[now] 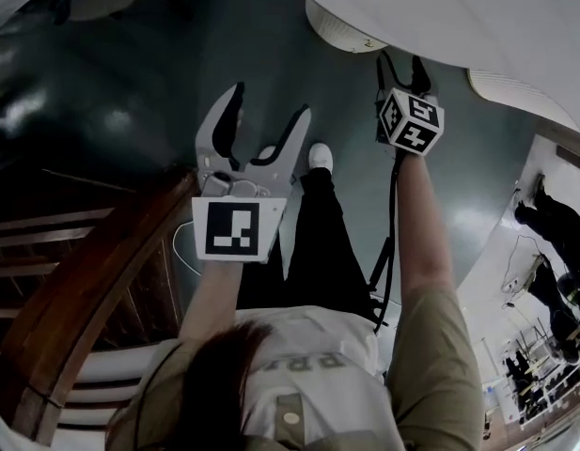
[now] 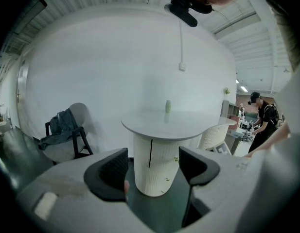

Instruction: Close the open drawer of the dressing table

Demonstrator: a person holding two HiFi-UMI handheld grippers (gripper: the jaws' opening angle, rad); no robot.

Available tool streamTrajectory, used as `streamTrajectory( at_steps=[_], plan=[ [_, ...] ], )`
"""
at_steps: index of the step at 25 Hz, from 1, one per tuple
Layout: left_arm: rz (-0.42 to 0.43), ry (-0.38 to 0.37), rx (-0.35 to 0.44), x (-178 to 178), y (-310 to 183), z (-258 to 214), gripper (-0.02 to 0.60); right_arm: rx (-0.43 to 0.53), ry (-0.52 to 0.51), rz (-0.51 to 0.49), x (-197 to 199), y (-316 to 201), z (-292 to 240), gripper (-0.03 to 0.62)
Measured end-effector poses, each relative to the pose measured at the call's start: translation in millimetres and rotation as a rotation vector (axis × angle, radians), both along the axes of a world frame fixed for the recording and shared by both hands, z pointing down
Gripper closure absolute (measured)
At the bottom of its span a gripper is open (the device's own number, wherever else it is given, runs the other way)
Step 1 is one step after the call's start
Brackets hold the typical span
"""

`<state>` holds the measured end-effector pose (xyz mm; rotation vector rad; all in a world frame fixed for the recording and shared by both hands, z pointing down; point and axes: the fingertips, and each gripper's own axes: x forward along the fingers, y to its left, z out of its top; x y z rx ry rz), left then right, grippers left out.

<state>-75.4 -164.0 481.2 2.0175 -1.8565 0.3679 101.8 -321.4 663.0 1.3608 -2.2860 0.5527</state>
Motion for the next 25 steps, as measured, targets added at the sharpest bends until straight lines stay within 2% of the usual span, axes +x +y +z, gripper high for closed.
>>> streamTrajectory(
  at_steps=[5,8,14,17,21,25],
  plan=[
    [0.036,0.008,0.039,33,-6,-45,0.238,-0.011,-0.03,0.061,63,14,-56,0.299],
    [0.06,0.023,0.071,39,1,-85,0.238,-0.002,-0.068,0.102,91,35,-111,0.299],
    [0.109,0.056,0.163,43,13,-175,0.238,0.122,-0.194,0.151,119,66,-266,0.301],
    [0.122,0.055,0.209,46,18,-207,0.238,0.219,-0.207,0.148,128,83,-331,0.301],
    [0.133,0.045,0.269,53,19,-245,0.253,0.31,-0.205,0.135,138,104,-390,0.311],
    [0.145,0.028,0.324,61,17,-271,0.267,0.374,-0.179,0.14,145,124,-421,0.336]
  ],
)
